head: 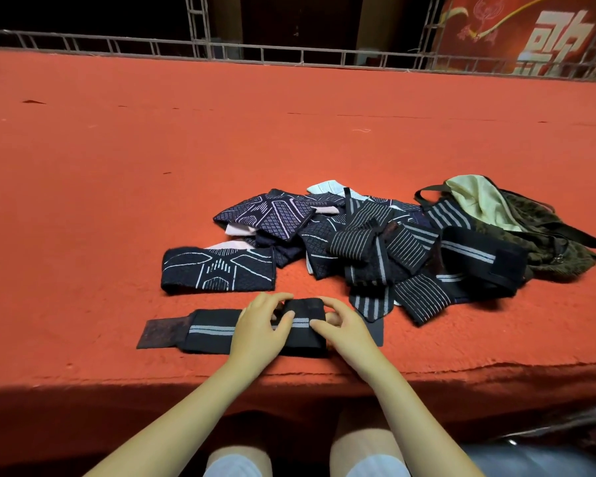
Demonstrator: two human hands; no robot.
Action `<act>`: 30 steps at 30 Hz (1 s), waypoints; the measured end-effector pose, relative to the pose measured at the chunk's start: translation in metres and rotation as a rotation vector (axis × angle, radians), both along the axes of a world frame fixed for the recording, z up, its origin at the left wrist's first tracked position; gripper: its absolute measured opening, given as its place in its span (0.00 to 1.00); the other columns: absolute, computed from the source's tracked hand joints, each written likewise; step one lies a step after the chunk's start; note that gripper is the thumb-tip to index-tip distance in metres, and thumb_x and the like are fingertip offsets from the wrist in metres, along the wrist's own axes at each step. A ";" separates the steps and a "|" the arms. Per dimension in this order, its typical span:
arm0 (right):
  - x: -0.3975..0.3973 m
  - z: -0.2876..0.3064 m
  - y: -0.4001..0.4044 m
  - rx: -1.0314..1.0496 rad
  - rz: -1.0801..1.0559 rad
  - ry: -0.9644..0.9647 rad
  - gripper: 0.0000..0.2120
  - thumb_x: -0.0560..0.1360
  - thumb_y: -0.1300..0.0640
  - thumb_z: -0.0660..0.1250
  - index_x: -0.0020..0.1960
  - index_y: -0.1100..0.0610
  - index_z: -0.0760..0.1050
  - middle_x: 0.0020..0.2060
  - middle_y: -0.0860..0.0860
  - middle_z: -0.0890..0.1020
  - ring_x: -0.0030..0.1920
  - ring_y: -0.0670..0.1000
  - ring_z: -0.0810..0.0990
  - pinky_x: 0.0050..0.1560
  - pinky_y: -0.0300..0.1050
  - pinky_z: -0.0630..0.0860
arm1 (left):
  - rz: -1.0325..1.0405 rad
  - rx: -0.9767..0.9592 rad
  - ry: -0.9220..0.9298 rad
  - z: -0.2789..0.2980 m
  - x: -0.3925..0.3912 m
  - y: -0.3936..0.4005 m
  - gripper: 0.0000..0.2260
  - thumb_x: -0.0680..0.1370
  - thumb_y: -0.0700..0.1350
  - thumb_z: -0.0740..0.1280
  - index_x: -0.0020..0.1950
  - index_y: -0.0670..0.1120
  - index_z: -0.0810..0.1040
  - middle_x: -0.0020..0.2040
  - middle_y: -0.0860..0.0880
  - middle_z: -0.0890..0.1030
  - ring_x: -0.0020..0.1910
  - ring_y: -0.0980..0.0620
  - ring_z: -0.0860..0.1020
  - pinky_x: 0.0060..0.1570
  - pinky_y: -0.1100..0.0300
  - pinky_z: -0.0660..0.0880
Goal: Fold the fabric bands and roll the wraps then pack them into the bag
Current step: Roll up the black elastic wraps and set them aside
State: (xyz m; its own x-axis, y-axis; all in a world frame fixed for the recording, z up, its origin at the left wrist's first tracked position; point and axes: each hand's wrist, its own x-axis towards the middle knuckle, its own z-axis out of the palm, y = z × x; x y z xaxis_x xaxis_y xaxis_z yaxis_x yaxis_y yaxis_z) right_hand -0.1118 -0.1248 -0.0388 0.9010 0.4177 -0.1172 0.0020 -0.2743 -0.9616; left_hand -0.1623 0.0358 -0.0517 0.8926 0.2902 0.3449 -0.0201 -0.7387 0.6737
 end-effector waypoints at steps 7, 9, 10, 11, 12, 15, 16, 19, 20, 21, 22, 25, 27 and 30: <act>-0.002 0.002 0.003 0.278 -0.133 0.057 0.21 0.74 0.70 0.62 0.63 0.53 0.73 0.50 0.53 0.82 0.47 0.46 0.79 0.48 0.36 0.76 | -0.085 -0.009 -0.151 -0.001 -0.007 -0.001 0.16 0.72 0.53 0.64 0.58 0.52 0.77 0.52 0.58 0.72 0.54 0.58 0.73 0.54 0.63 0.71; -0.002 0.001 0.002 0.338 -0.198 0.062 0.21 0.74 0.70 0.63 0.63 0.53 0.73 0.51 0.53 0.82 0.49 0.47 0.80 0.48 0.36 0.76 | -0.111 0.014 -0.145 -0.002 -0.006 -0.001 0.17 0.72 0.54 0.64 0.59 0.52 0.78 0.53 0.58 0.73 0.56 0.58 0.72 0.55 0.63 0.71; -0.003 0.000 0.002 0.359 -0.222 0.056 0.20 0.74 0.70 0.63 0.63 0.53 0.74 0.50 0.53 0.83 0.49 0.47 0.80 0.48 0.37 0.76 | -0.122 0.017 -0.143 -0.003 -0.006 -0.001 0.17 0.72 0.54 0.64 0.59 0.52 0.78 0.54 0.58 0.73 0.57 0.58 0.72 0.56 0.63 0.71; -0.004 -0.002 0.001 0.376 -0.240 0.045 0.19 0.74 0.70 0.64 0.61 0.53 0.74 0.47 0.52 0.83 0.47 0.47 0.81 0.48 0.38 0.76 | -0.129 0.017 -0.141 -0.003 -0.006 -0.001 0.17 0.72 0.54 0.65 0.60 0.52 0.77 0.55 0.59 0.73 0.58 0.59 0.72 0.57 0.63 0.71; -0.006 -0.002 0.001 0.394 -0.251 0.030 0.18 0.74 0.69 0.65 0.59 0.52 0.75 0.45 0.52 0.84 0.45 0.47 0.81 0.47 0.39 0.76 | -0.134 0.013 -0.141 -0.004 -0.006 -0.001 0.17 0.72 0.54 0.65 0.60 0.53 0.77 0.56 0.59 0.72 0.59 0.59 0.71 0.57 0.63 0.70; -0.009 -0.004 0.000 0.412 -0.260 -0.017 0.15 0.73 0.68 0.67 0.56 0.52 0.77 0.43 0.54 0.84 0.43 0.47 0.81 0.45 0.39 0.77 | -0.152 -0.022 -0.126 -0.005 -0.006 0.001 0.16 0.73 0.48 0.69 0.61 0.53 0.77 0.58 0.59 0.72 0.60 0.59 0.71 0.56 0.61 0.72; -0.010 -0.004 0.000 0.413 -0.250 -0.036 0.15 0.73 0.67 0.68 0.56 0.53 0.77 0.44 0.55 0.83 0.44 0.47 0.81 0.45 0.38 0.77 | -0.168 -0.039 -0.118 -0.006 -0.006 0.001 0.17 0.73 0.46 0.70 0.61 0.53 0.77 0.58 0.59 0.72 0.59 0.59 0.72 0.55 0.60 0.73; -0.011 -0.005 0.000 0.368 -0.171 -0.107 0.10 0.75 0.60 0.68 0.55 0.52 0.80 0.49 0.52 0.84 0.43 0.45 0.79 0.43 0.35 0.75 | -0.216 -0.115 -0.101 -0.005 -0.006 0.002 0.17 0.73 0.42 0.69 0.61 0.52 0.76 0.55 0.58 0.73 0.51 0.59 0.75 0.51 0.61 0.75; -0.011 -0.005 -0.001 0.341 -0.130 -0.119 0.10 0.75 0.57 0.66 0.55 0.51 0.80 0.49 0.50 0.84 0.41 0.43 0.79 0.41 0.34 0.74 | -0.221 -0.156 -0.088 -0.004 -0.006 0.001 0.17 0.73 0.40 0.69 0.61 0.51 0.76 0.54 0.56 0.74 0.49 0.59 0.76 0.49 0.62 0.76; -0.011 -0.005 -0.001 0.309 -0.097 -0.129 0.11 0.74 0.54 0.63 0.54 0.50 0.80 0.49 0.48 0.84 0.41 0.42 0.78 0.40 0.34 0.73 | -0.222 -0.205 -0.075 -0.002 -0.006 0.000 0.17 0.73 0.38 0.69 0.60 0.51 0.76 0.54 0.55 0.75 0.48 0.59 0.77 0.48 0.63 0.77; -0.011 -0.005 -0.001 0.281 -0.064 -0.144 0.12 0.73 0.53 0.62 0.54 0.49 0.80 0.50 0.46 0.84 0.44 0.41 0.79 0.41 0.34 0.73 | -0.218 -0.260 -0.067 -0.001 -0.006 0.001 0.17 0.74 0.36 0.68 0.59 0.52 0.75 0.54 0.54 0.75 0.49 0.58 0.77 0.47 0.64 0.77; -0.010 -0.006 0.000 0.163 0.029 -0.230 0.14 0.73 0.55 0.64 0.57 0.45 0.79 0.53 0.44 0.81 0.55 0.42 0.78 0.54 0.36 0.73 | -0.181 -0.437 -0.052 0.003 -0.007 0.002 0.14 0.77 0.39 0.64 0.57 0.57 0.73 0.51 0.51 0.78 0.48 0.56 0.79 0.46 0.63 0.77; -0.009 -0.006 0.002 0.068 0.083 -0.283 0.16 0.75 0.60 0.66 0.57 0.41 0.77 0.53 0.44 0.80 0.53 0.40 0.77 0.52 0.33 0.70 | -0.148 -0.501 -0.037 0.003 -0.008 0.004 0.13 0.77 0.48 0.59 0.61 0.55 0.73 0.48 0.50 0.79 0.46 0.53 0.79 0.48 0.58 0.76; -0.009 -0.006 0.007 -0.005 0.090 -0.306 0.20 0.74 0.60 0.69 0.57 0.37 0.75 0.51 0.44 0.78 0.50 0.40 0.76 0.49 0.31 0.69 | -0.116 -0.478 0.012 0.004 -0.009 0.007 0.19 0.75 0.56 0.57 0.65 0.54 0.70 0.47 0.46 0.79 0.44 0.51 0.77 0.51 0.55 0.72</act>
